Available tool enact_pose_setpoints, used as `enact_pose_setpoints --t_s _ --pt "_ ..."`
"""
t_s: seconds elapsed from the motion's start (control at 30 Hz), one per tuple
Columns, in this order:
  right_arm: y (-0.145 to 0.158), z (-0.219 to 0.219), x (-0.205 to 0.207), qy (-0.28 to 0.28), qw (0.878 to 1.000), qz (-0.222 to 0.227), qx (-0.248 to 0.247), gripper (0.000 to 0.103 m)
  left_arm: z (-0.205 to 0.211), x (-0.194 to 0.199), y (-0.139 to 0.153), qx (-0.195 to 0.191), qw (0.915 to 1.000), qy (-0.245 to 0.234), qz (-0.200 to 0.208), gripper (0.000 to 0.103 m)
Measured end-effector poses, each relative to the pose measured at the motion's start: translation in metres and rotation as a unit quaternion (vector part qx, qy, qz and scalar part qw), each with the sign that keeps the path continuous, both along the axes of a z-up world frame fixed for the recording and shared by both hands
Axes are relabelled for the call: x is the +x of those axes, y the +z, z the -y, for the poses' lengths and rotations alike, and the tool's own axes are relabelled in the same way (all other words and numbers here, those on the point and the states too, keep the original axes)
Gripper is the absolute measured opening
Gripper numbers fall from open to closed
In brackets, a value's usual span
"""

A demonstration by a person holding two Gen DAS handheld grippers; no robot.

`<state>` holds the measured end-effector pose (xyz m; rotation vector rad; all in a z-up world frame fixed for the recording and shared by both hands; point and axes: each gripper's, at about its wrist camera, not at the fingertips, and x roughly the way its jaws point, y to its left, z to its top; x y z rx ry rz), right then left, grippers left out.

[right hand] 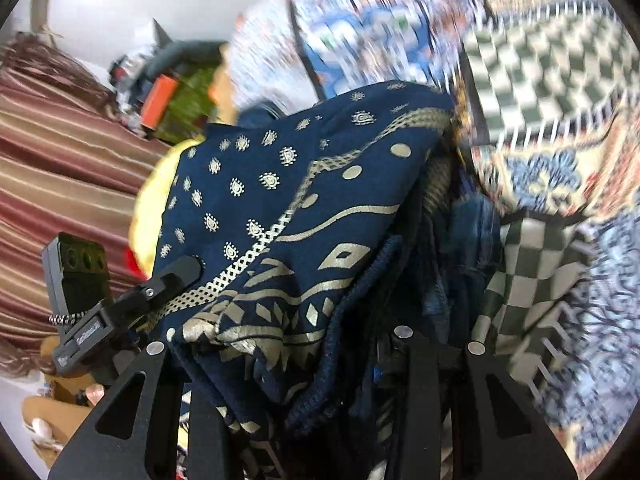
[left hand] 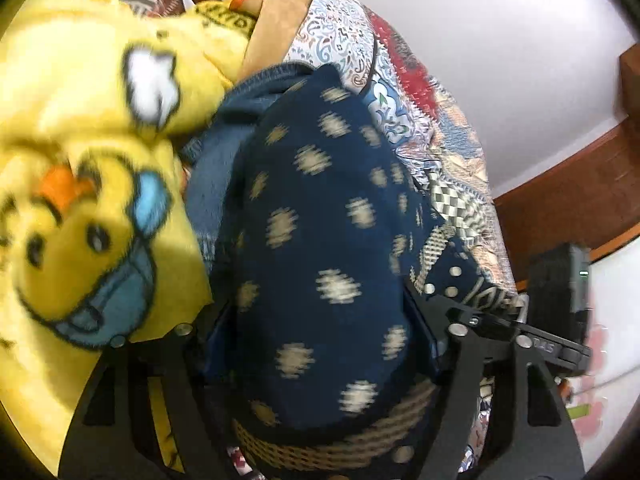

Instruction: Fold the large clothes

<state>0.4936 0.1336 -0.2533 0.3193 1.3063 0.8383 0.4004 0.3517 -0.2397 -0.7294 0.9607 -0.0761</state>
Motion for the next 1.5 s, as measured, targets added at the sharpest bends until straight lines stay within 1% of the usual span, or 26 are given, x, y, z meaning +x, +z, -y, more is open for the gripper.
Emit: enact_pose_setpoints --t_s 0.03,0.1,0.2,0.3,0.33,0.4,0.47,0.5,0.6,0.63,0.73,0.8,0.87,0.9,1.0,1.03,1.07,1.13,1.17,1.2,1.27,1.3,1.33,1.4,1.47,1.5 --pt "-0.001 0.004 -0.003 0.006 1.000 0.005 0.007 0.035 0.000 -0.002 0.000 0.001 1.0000 0.000 0.003 0.075" --pt "0.002 0.012 -0.011 0.017 1.000 0.016 0.000 0.038 0.009 -0.008 0.009 0.031 0.9995 -0.004 0.004 0.077" --pt "0.020 0.027 -0.026 0.024 0.997 0.053 -0.043 0.048 0.024 -0.014 0.023 0.085 0.9964 -0.005 -0.001 0.078" --pt "0.042 0.041 -0.042 0.031 0.990 0.105 -0.090 0.048 0.034 -0.028 0.039 0.118 0.9930 -0.001 0.000 0.080" --pt "0.048 0.047 -0.048 0.034 0.987 0.117 -0.103 0.049 0.036 -0.031 0.039 0.122 0.9925 -0.001 0.001 0.080" --pt "0.056 0.056 -0.053 0.032 0.984 0.130 -0.121 0.049 0.042 -0.048 0.044 0.136 0.9906 -0.009 -0.005 0.083" --pt "0.067 0.069 -0.068 0.025 0.980 0.146 -0.135 0.049 0.054 -0.061 0.045 0.172 0.9848 -0.017 -0.015 0.083" --pt "0.072 0.071 -0.069 0.021 0.980 0.149 -0.133 0.049 0.062 -0.073 0.049 0.195 0.9805 -0.022 -0.013 0.083" --pt "0.091 0.087 -0.088 -0.005 0.983 0.150 -0.106 0.049 0.077 -0.100 0.067 0.211 0.9772 -0.019 0.004 0.083" --pt "0.096 0.083 -0.089 -0.010 0.983 0.153 -0.100 0.049 0.082 -0.111 0.077 0.215 0.9764 -0.018 0.015 0.083" --pt "0.136 0.091 -0.115 -0.027 0.979 0.189 -0.070 0.049 0.099 -0.137 0.115 0.227 0.9722 -0.008 0.057 0.083" --pt "0.162 0.097 -0.132 -0.034 0.974 0.217 -0.050 0.049 0.111 -0.153 0.145 0.243 0.9658 -0.003 0.090 0.083" --pt "0.192 0.100 -0.151 -0.041 0.966 0.254 -0.031 0.049 0.124 -0.172 0.177 0.266 0.9550 0.004 0.131 0.083" --pt "0.207 0.103 -0.162 -0.043 0.960 0.277 -0.022 0.049 0.131 -0.184 0.195 0.277 0.9480 0.007 0.156 0.083" --pt "0.251 0.109 -0.199 -0.050 0.937 0.346 0.002 0.049 0.149 -0.215 0.237 0.283 0.9348 0.009 0.214 0.083" --pt "0.264 0.111 -0.211 -0.052 0.928 0.369 0.013 0.049 0.153 -0.223 0.247 0.284 0.9311 0.010 0.229 0.083" --pt "0.275 0.112 -0.224 -0.057 0.918 0.393 0.022 0.049 0.159 -0.235 0.259 0.287 0.9250 0.012 0.249 0.083" --pt "0.293 0.115 -0.253 -0.069 0.894 0.442 0.030 0.049 0.171 -0.256 0.279 0.300 0.9115 0.022 0.281 0.083" --pt "0.300 0.116 -0.267 -0.075 0.882 0.463 0.032 0.049 0.177 -0.266 0.287 0.310 0.9033 0.032 0.295 0.083" --pt "0.305 0.116 -0.275 -0.079 0.875 0.477 0.033 0.049 0.183 -0.277 0.296 0.318 0.8942 0.042 0.312 0.083" --pt "0.312 0.118 -0.297 -0.088 0.856 0.508 0.042 0.049 0.195 -0.294 0.307 0.325 0.8816 0.057 0.338 0.083" --pt "0.314 0.119 -0.303 -0.092 0.851 0.516 0.045 0.049 0.201 -0.304 0.311 0.331 0.8733 0.067 0.351 0.083" --pt "0.315 0.120 -0.311 -0.098 0.844 0.525 0.047 0.049 0.205 -0.309 0.312 0.336 0.8680 0.073 0.358 0.083" --pt "0.314 0.121 -0.322 -0.110 0.836 0.535 0.048 0.049 0.219 -0.323 0.313 0.354 0.8544 0.086 0.371 0.084" --pt "0.312 0.120 -0.326 -0.116 0.832 0.540 0.045 0.052 0.227 -0.333 0.310 0.367 0.8452 0.091 0.378 0.085" --pt "0.311 0.119 -0.327 -0.119 0.830 0.543 0.041 0.056 0.232 -0.338 0.308 0.373 0.8403 0.096 0.381 0.088"
